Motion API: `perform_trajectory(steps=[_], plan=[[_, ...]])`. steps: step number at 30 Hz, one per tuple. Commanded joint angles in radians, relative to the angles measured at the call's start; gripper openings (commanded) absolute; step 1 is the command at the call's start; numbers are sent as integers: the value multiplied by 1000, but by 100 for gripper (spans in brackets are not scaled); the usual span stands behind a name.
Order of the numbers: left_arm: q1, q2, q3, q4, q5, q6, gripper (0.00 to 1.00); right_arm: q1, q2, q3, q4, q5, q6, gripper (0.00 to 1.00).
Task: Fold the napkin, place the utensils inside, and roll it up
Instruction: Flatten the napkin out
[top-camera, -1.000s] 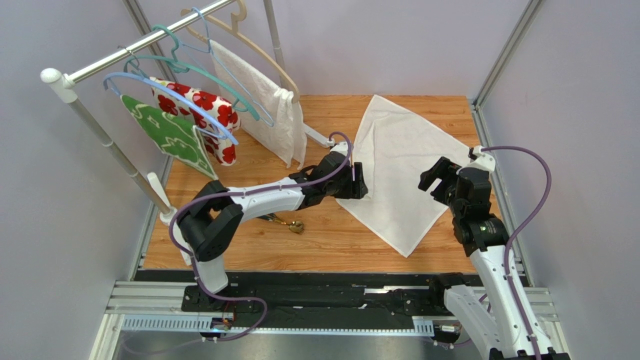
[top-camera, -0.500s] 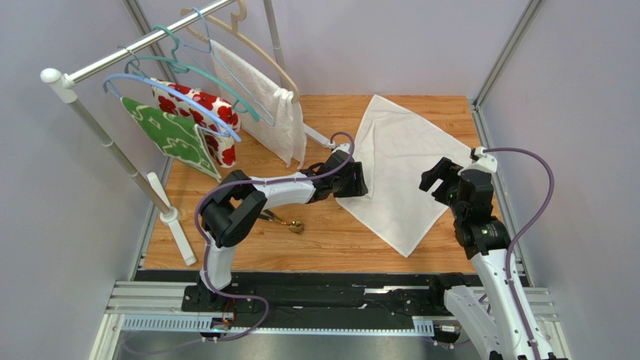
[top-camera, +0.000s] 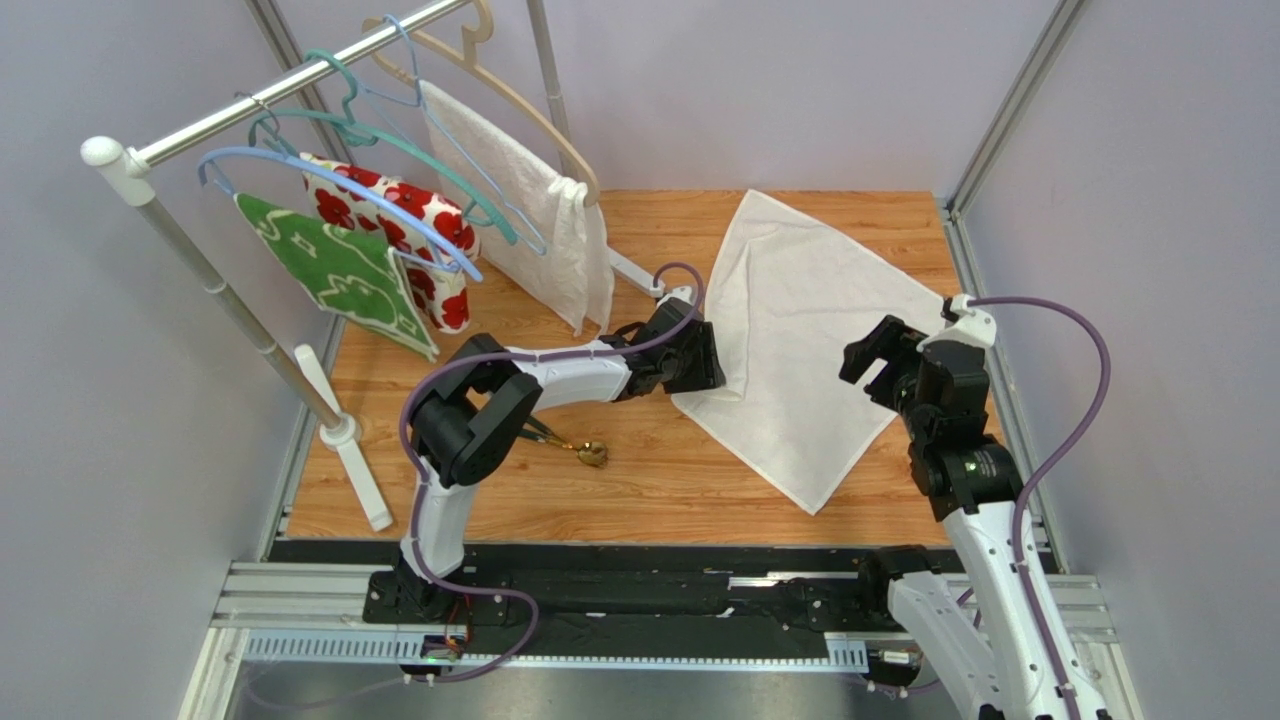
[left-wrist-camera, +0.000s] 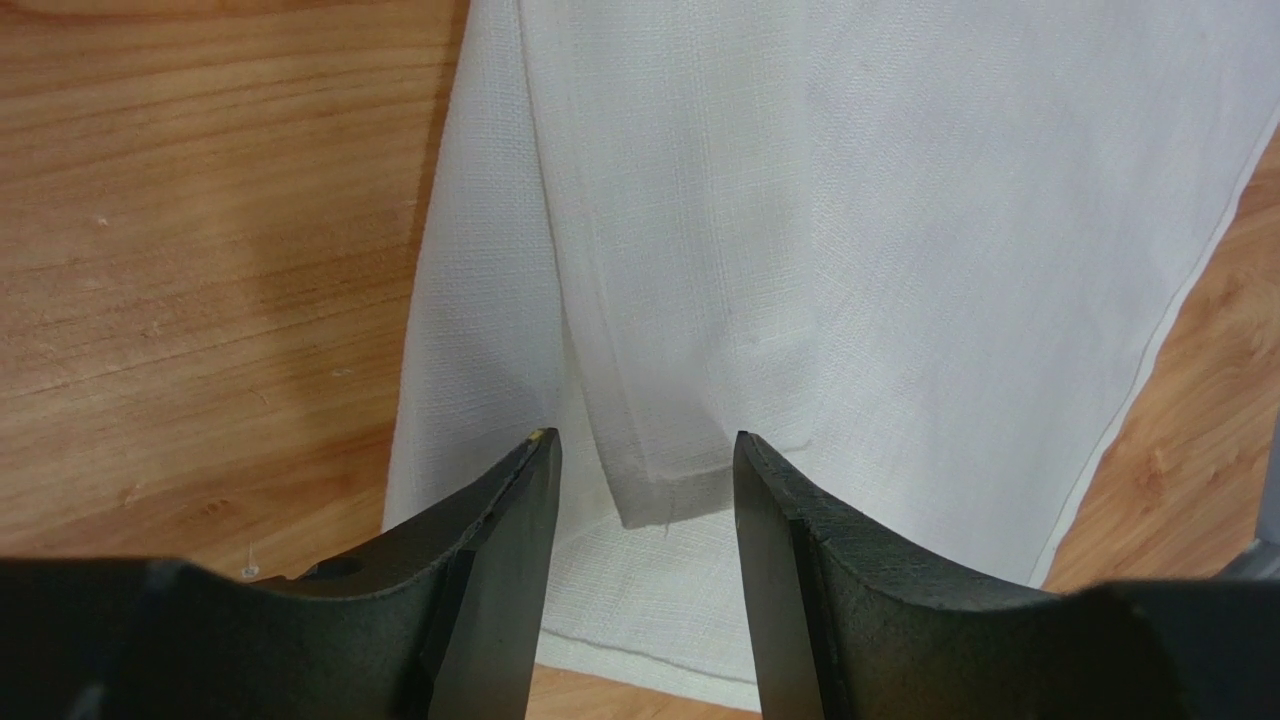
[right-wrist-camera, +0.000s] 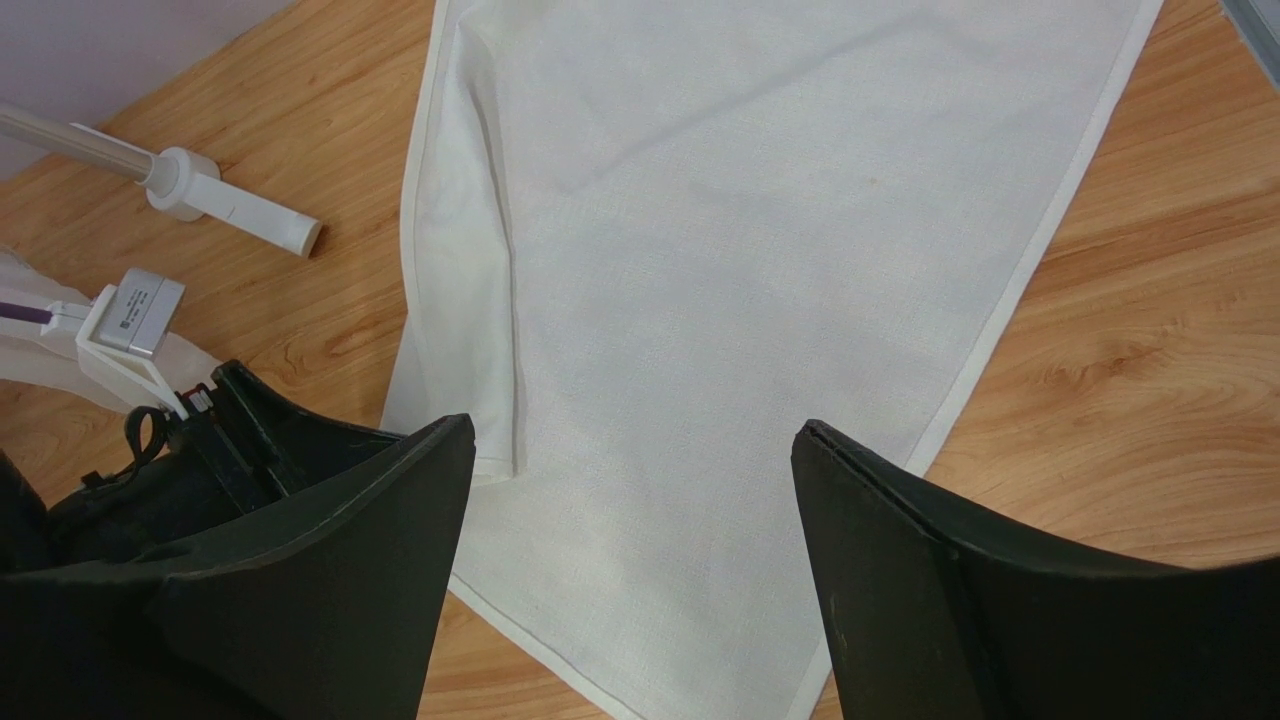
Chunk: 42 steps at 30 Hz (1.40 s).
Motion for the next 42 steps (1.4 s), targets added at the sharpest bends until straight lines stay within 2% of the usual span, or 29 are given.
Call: perform_trajectory(steps=[1, 9, 13, 17, 18, 20, 26, 32, 42], plan=[[7, 22, 35, 33, 15, -28, 54, 0, -18, -5, 31, 6, -15, 82], [7, 42, 47, 80, 42, -60, 43, 0, -26, -10, 29, 9, -17, 82], [7, 68, 59, 83, 68, -76, 42, 0, -29, -10, 27, 9, -18, 82], [7, 68, 55, 88, 67, -79, 19, 0, -33, -11, 24, 13, -20, 82], [7, 65, 53, 86, 61, -76, 9, 0, -32, -11, 27, 14, -20, 82], [7, 45, 48, 85, 42, -67, 0, 0, -29, -11, 27, 13, -18, 82], [37, -62, 24, 24, -53, 30, 0, 0, -23, -8, 29, 13, -18, 81], [128, -142, 5, -90, -136, 206, 0, 0, 25, -13, 58, -52, 6, 80], [195, -128, 38, -234, -260, 369, 0, 0, 281, -19, 165, -230, 94, 80]])
